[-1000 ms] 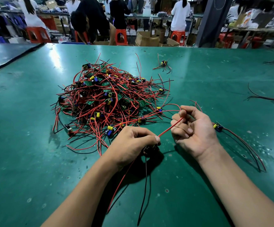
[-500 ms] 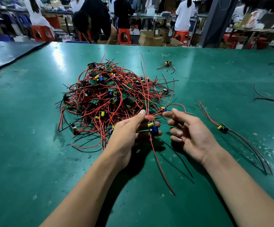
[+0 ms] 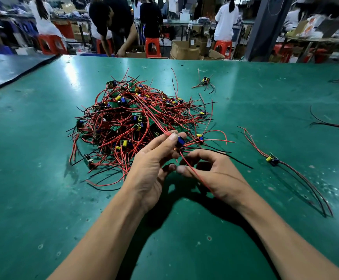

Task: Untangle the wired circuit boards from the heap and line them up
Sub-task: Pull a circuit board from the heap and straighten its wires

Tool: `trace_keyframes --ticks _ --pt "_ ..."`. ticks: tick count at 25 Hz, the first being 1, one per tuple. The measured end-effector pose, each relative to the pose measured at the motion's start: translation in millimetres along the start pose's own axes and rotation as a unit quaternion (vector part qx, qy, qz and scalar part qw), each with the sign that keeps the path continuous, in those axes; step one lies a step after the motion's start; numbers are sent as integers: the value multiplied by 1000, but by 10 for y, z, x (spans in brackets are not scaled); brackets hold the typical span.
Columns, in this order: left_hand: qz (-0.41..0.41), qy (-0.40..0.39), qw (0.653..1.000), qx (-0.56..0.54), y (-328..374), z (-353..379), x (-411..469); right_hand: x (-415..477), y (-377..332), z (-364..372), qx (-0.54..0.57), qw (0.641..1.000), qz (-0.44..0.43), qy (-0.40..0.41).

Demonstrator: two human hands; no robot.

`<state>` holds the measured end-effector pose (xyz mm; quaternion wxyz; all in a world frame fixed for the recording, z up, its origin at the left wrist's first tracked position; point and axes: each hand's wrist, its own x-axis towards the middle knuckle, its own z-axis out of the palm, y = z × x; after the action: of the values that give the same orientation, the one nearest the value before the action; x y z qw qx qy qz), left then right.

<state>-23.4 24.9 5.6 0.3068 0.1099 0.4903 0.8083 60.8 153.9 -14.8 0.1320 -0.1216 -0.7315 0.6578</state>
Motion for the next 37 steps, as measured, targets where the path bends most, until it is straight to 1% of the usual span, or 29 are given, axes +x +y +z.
trace_keyframes --ticks 2,5,7,9,12,16,19,21,23,25,27,28,29,32,34,37 --pt "-8 -2 1000 -10 -12 7 -10 -22 -11 63 16 1000 -22 2" --pt "-10 5 999 30 -40 13 -21 -5 -76 58 -19 994 -95 57" --pt "-11 10 999 40 -50 30 -32 12 -99 43 2 990 -112 80" --pt "-10 12 999 36 -55 40 -46 19 -111 56 49 988 -121 78" --pt "4 17 1000 25 -58 48 -49 23 -112 86 70 986 -123 87" --pt "11 26 999 16 -44 63 -68 41 -87 107 133 981 -101 101" --pt "6 24 1000 11 -40 85 -86 62 -97 103 171 976 -88 98" --pt "3 8 1000 5 -35 85 -83 74 -121 92 229 967 -68 89" --pt "-5 -37 999 -21 -28 66 -64 83 -157 55 298 951 -30 74" --pt "-18 -91 995 -43 -18 47 -65 91 -189 -20 375 926 11 45" --pt "-39 -118 991 -43 -33 30 -63 83 -209 -108 446 894 38 -4" --pt "-56 -122 990 -43 -42 25 -63 69 -208 -147 460 886 43 -32" --pt "-77 -123 989 -41 -44 27 -63 53 -200 -179 455 887 43 -60" --pt "-128 -126 984 -15 -38 27 -69 6 -178 -227 382 913 43 -140" --pt "-139 -136 981 -14 -34 14 -87 -2 -172 -263 317 935 50 -150" --pt "-125 -179 976 -8 -42 5 -117 21 -183 -293 241 961 55 -122"
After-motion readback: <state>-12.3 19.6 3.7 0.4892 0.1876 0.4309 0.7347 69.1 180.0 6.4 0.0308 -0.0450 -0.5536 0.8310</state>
